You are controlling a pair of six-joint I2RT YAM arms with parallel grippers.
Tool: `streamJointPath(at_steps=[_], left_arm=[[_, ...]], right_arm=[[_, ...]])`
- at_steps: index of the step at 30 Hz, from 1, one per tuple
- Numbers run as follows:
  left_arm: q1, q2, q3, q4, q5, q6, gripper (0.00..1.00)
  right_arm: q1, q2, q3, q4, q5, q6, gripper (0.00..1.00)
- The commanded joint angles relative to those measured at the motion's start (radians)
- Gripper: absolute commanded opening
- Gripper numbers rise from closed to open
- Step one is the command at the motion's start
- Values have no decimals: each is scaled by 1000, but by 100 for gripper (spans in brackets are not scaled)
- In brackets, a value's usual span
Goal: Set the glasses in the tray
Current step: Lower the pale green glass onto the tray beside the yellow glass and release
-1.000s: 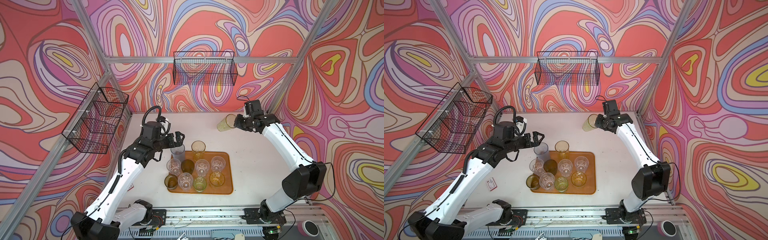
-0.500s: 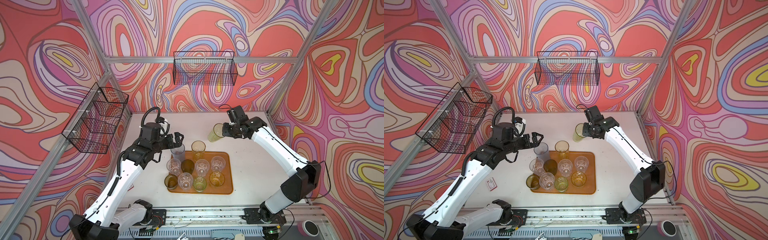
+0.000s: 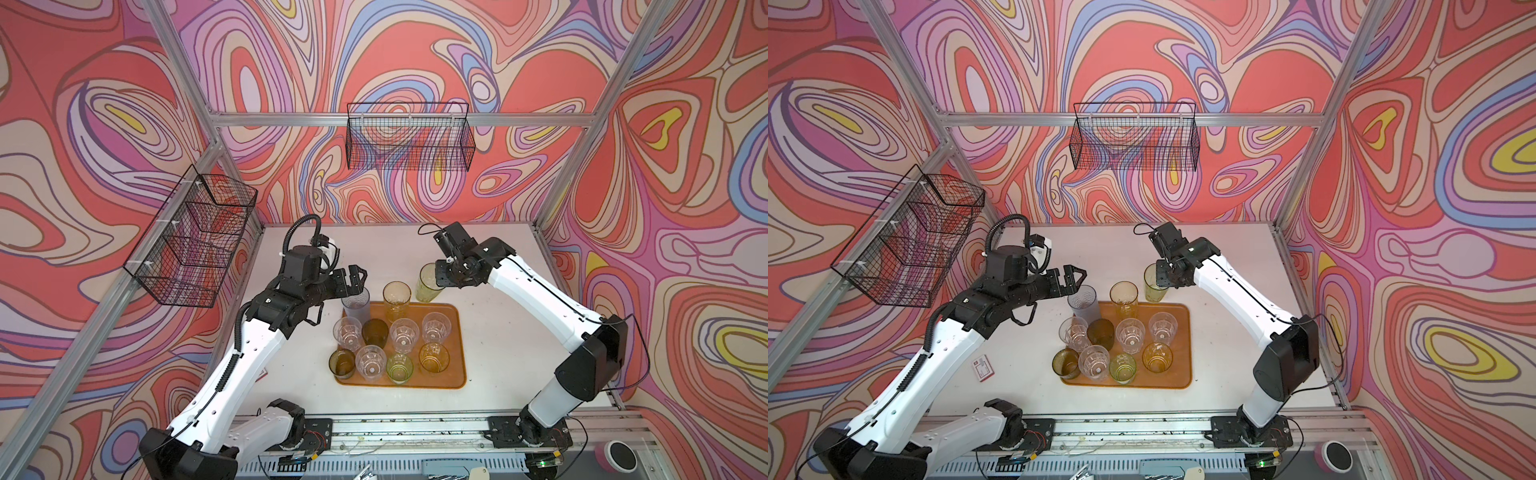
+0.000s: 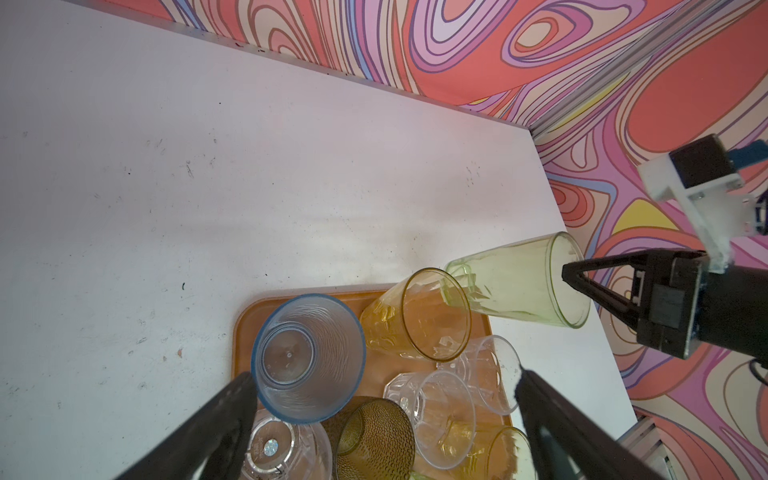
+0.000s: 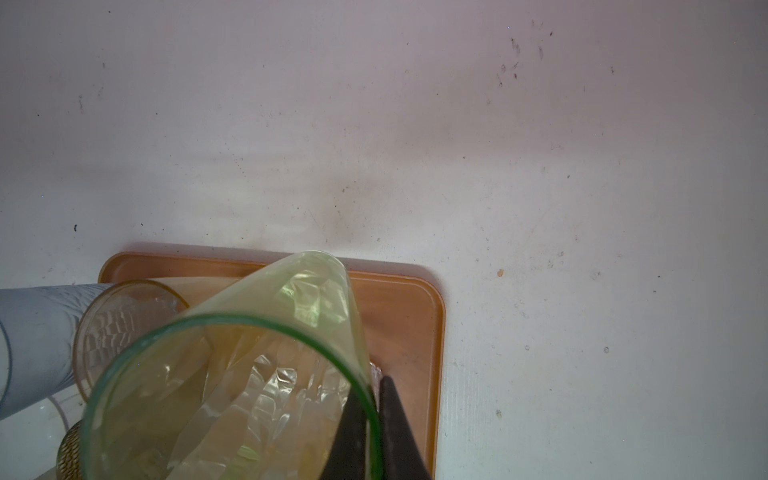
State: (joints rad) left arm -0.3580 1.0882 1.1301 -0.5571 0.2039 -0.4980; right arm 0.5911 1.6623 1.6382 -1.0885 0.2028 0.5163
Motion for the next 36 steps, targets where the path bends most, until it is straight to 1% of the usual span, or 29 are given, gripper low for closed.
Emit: streamJointPath(at_steps=[1, 20, 21, 27, 35, 36], left_arm=[[7, 5, -13, -10, -10, 10, 100], [7, 28, -11, -12, -8, 13, 100], [5, 28, -10, -13, -9, 14, 100], [6, 28, -12, -20, -18, 18, 100], [6, 27, -15, -24, -24, 22, 100], [6, 28, -15, -25, -24, 21, 100]], right_arm=[[14, 19, -2, 1, 8, 15, 0], [41, 104, -2, -13, 2, 19, 0], [42, 133, -3, -14, 0, 16, 0], [45, 165, -10, -8, 7, 17, 0], [47, 181, -12, -8, 3, 16, 0], [47, 181, -12, -9, 5, 19, 2]])
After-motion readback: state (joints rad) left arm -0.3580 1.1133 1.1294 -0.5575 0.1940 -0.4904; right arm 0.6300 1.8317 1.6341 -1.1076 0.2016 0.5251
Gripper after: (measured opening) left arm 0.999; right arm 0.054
